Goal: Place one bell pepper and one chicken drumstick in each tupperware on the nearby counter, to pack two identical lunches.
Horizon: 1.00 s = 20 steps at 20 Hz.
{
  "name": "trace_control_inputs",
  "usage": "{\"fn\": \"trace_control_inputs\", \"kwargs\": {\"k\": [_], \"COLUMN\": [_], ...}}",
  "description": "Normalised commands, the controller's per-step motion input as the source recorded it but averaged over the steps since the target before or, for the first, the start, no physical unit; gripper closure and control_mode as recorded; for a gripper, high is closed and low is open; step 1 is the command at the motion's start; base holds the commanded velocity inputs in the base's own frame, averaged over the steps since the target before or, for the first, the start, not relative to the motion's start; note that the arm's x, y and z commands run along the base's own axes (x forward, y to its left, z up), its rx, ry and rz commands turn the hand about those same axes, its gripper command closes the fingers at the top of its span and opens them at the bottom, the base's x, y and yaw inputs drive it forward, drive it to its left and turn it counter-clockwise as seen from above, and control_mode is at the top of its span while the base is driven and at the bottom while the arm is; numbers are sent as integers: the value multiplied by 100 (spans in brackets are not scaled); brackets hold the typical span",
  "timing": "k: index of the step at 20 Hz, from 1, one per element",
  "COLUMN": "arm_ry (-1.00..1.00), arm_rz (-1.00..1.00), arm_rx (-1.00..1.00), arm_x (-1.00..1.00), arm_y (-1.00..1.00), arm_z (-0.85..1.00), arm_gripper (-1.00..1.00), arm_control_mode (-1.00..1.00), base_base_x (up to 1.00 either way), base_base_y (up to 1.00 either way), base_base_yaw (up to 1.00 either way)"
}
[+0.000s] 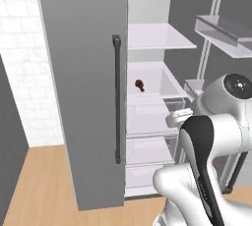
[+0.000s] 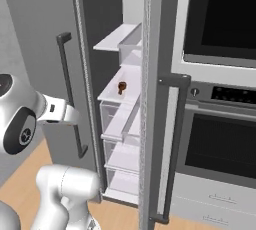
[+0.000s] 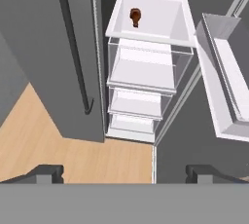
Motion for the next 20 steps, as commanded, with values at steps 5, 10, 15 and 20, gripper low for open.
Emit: {"fn": "trace_control_inputs", "kwargs": {"k": [5,10,15,20], "arm_ry": [0,0,0,-10], "arm_rz": [0,0,0,0], "arm_rx": [0,0,0,0], "arm_x": [0,0,0,16], "arm_y": [0,0,0,-3], "arm_z": [0,0,0,-41], "arm_gripper": [-100,-100,-100,-100], "arm_control_mode": [100,100,100,-100], "base_base_x": [52,63,32,5], "base_base_y": [1,0,0,0], "base_base_yaw": [0,0,0,0]}}
